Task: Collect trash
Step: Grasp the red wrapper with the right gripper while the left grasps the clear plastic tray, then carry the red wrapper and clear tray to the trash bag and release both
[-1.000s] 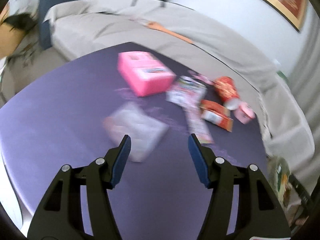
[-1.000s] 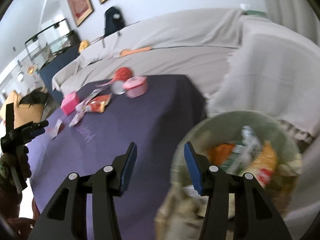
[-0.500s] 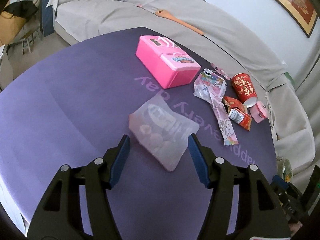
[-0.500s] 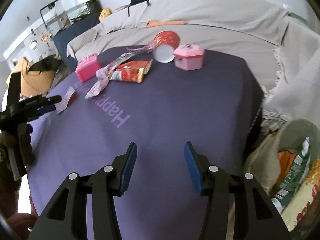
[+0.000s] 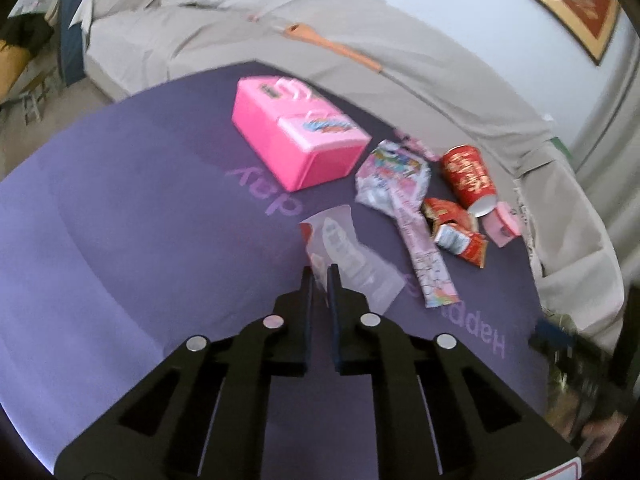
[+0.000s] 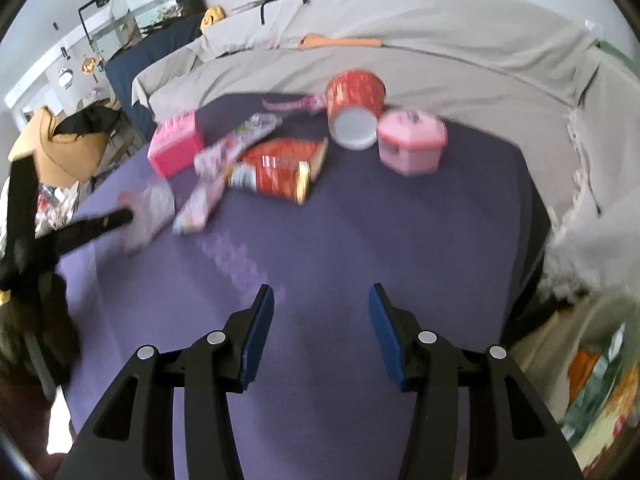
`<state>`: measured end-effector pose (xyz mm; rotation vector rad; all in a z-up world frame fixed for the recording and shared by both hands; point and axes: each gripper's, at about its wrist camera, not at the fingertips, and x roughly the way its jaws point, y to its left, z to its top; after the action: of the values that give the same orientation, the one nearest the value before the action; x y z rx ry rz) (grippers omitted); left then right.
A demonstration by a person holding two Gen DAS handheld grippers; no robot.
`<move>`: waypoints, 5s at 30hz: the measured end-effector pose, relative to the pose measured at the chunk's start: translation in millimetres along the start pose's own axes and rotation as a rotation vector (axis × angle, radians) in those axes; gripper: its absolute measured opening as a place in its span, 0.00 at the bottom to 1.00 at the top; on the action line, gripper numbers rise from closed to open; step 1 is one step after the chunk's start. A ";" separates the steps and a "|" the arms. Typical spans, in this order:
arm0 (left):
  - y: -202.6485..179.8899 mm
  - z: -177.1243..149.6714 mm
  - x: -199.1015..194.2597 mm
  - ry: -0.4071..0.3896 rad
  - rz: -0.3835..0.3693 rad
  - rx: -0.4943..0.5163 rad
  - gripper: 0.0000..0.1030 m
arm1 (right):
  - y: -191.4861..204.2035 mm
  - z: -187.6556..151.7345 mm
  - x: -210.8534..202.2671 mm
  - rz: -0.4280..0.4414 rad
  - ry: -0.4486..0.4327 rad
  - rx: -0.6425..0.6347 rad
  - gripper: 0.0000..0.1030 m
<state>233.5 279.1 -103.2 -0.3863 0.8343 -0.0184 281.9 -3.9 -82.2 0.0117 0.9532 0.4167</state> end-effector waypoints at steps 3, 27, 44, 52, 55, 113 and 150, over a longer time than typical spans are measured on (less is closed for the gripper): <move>2.2 -0.6 -4.8 -0.021 -0.021 -0.009 0.05 | 8.5 26.6 8.4 -0.011 -0.031 0.010 0.45; 29.0 -1.6 -12.2 0.007 -0.091 -0.054 0.05 | 33.6 68.6 91.9 -0.049 0.128 -0.036 0.45; 31.1 -1.3 -6.6 0.028 -0.098 -0.066 0.06 | 38.8 57.3 84.8 -0.012 0.078 -0.118 0.68; 31.9 -0.6 -4.6 0.036 -0.093 -0.067 0.07 | 37.6 66.6 57.1 0.075 -0.073 -0.121 0.23; 33.1 -0.6 -7.2 0.020 -0.085 -0.071 0.06 | 32.3 71.9 54.5 0.048 -0.071 -0.084 0.18; -339.1 -17.9 -54.5 0.052 -0.488 0.529 0.02 | -214.5 -102.4 -206.6 -0.225 -0.238 0.292 0.17; -377.8 -94.5 9.1 0.285 -0.530 0.606 0.02 | -240.6 -161.7 -127.9 -0.165 0.014 0.316 0.53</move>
<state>221.8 -104.8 -38.1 -0.0186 0.9388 -0.8164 170.9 -298.0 -121.9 0.2159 1.0177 0.1114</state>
